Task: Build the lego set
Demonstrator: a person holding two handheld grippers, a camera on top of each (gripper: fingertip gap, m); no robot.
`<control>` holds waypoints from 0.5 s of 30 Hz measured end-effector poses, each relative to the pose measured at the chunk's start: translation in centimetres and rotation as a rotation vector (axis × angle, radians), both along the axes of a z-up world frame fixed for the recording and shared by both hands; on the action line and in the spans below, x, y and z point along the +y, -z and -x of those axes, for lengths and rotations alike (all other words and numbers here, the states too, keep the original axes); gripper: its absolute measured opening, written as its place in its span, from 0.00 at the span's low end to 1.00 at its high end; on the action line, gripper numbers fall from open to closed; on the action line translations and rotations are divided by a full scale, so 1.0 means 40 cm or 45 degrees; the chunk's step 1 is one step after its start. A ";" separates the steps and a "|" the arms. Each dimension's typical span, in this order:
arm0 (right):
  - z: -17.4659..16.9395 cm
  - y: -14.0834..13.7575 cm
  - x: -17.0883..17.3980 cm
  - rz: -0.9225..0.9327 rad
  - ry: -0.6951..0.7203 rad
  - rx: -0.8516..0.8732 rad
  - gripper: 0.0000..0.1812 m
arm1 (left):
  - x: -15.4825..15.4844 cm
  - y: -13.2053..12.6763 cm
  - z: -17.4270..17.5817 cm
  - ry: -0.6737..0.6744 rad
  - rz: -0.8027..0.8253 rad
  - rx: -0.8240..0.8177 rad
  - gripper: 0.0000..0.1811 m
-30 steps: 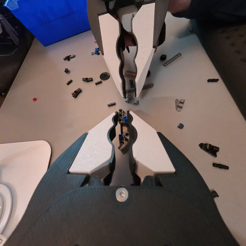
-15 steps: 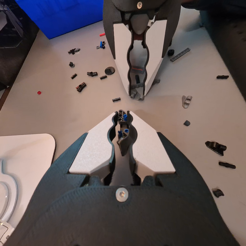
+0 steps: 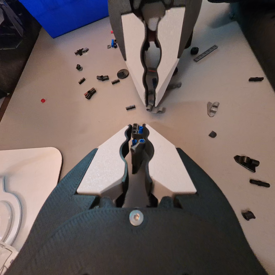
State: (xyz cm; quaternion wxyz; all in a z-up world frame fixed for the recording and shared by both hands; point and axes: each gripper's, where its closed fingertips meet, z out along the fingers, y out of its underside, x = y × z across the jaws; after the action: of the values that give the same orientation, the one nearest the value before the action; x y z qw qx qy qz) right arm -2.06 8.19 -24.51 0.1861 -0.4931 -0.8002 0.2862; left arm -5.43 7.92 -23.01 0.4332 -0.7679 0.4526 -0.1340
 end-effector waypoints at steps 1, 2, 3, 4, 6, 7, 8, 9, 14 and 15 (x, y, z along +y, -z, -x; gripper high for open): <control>0.006 -0.008 -0.001 0.016 0.011 0.017 0.04 | 0.000 0.006 0.001 0.000 0.003 0.017 0.07; 0.011 -0.014 -0.001 0.028 0.019 0.030 0.04 | -0.001 0.011 0.001 0.003 0.006 0.032 0.08; 0.015 -0.018 -0.001 0.034 0.028 0.039 0.04 | -0.002 0.014 0.000 0.007 0.006 0.039 0.08; 0.019 -0.021 0.000 0.037 0.040 0.048 0.04 | -0.001 0.015 -0.001 0.007 0.004 0.040 0.08; 0.029 -0.026 0.003 0.053 0.069 0.061 0.04 | 0.000 0.015 -0.001 0.008 -0.001 0.048 0.08; 0.035 -0.029 0.003 0.070 0.083 0.069 0.04 | 0.000 0.015 -0.001 0.009 -0.003 0.048 0.08; 0.040 -0.032 0.002 0.087 0.097 0.076 0.04 | 0.000 0.015 -0.002 0.010 -0.004 0.046 0.08; 0.045 -0.033 0.002 0.102 0.109 0.078 0.04 | 0.000 0.016 -0.003 0.010 -0.004 0.045 0.08; 0.048 -0.016 0.009 0.105 0.144 0.042 0.04 | -0.009 0.026 -0.019 0.046 -0.003 0.080 0.11; 0.045 -0.009 0.012 0.091 0.146 0.025 0.04 | -0.012 0.030 -0.022 0.058 0.000 0.101 0.12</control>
State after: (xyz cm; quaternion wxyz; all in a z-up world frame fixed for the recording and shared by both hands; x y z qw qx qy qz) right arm -3.86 8.66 -24.15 0.1924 -0.5418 -0.7578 0.3084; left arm -4.54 7.43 -24.23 0.4117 -0.7621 0.4866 -0.1134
